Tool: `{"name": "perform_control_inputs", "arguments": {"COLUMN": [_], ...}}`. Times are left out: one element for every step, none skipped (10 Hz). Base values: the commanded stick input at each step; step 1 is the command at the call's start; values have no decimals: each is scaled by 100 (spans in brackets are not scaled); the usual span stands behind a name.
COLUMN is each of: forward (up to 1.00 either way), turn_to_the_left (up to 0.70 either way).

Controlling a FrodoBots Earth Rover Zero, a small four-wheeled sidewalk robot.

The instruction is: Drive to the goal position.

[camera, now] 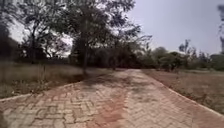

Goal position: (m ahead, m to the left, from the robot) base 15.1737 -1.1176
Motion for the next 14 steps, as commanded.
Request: {"name": "perform_control_inputs", "arguments": {"forward": [70,70,70,70,70,70,70,70,70,70,70,70,70,70], "turn_to_the_left": [0,0,-17,-34,-22,-9,0,0,0,0,0,0,0,0]}}
